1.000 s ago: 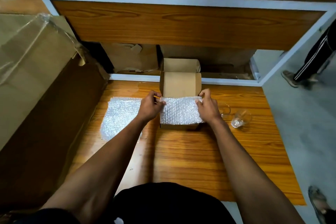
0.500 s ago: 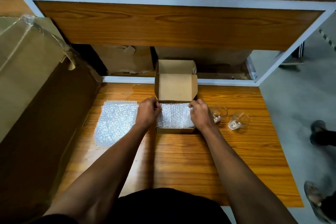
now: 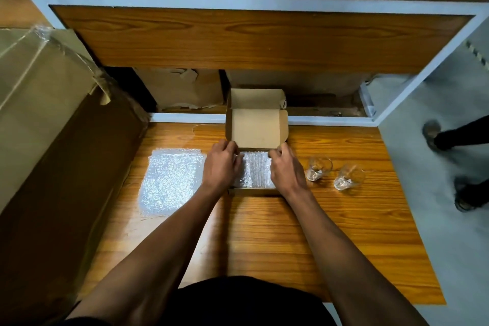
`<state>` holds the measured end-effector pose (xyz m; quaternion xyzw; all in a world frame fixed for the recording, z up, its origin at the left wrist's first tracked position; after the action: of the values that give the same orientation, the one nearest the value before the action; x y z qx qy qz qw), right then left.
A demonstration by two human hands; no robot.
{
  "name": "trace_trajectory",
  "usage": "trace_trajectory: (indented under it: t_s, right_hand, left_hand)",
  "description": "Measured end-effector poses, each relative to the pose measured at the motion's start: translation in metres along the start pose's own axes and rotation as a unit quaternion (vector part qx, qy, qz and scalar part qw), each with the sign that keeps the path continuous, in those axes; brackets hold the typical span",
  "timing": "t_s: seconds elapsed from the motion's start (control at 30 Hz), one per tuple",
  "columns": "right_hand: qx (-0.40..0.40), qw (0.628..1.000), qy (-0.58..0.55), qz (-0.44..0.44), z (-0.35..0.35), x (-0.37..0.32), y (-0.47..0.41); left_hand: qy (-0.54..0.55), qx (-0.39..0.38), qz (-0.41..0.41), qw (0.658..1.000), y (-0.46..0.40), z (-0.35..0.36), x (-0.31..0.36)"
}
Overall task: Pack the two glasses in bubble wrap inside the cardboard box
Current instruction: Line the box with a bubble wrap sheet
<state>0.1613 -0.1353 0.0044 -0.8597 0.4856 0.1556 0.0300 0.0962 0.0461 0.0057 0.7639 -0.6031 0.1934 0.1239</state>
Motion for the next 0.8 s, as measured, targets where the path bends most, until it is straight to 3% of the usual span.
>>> trace_trajectory:
  t_s: [0.13, 0.27, 0.4, 0.63, 0.8]
  right_hand:
    - [-0.060, 0.997, 0.031, -0.040, 0.016, -0.016, -0.001]
    - [-0.102, 0.993, 0.052, -0.006, 0.025, -0.017, -0.005]
    - [-0.129, 0.989, 0.076, 0.007, 0.025, -0.017, -0.007]
    - [-0.134, 0.988, 0.073, -0.005, 0.027, -0.025, -0.012]
    - [-0.191, 0.980, 0.027, 0.054, 0.041, -0.020, -0.015]
  left_hand:
    - [-0.087, -0.047, 0.069, 0.993, 0.005, 0.009, 0.025]
    - [-0.193, -0.150, 0.044, 0.969, 0.007, 0.024, 0.029]
    - [-0.215, -0.206, 0.035, 0.954, 0.010, 0.029, 0.024]
    - [-0.221, -0.224, 0.032, 0.949, 0.010, 0.025, 0.029]
    - [-0.221, -0.293, 0.006, 0.930, 0.007, 0.034, 0.029]
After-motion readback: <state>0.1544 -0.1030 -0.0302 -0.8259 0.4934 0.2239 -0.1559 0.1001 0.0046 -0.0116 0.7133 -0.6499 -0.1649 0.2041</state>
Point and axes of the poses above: each hand's wrist, its own y-axis away from the middle knuckle, its own z-axis out of the palm, x = y × z, the point moved 5 cm from there along -y, towards the middle knuckle, and after that the axes turned 9 degrees about -x, right-handed, at the moved point
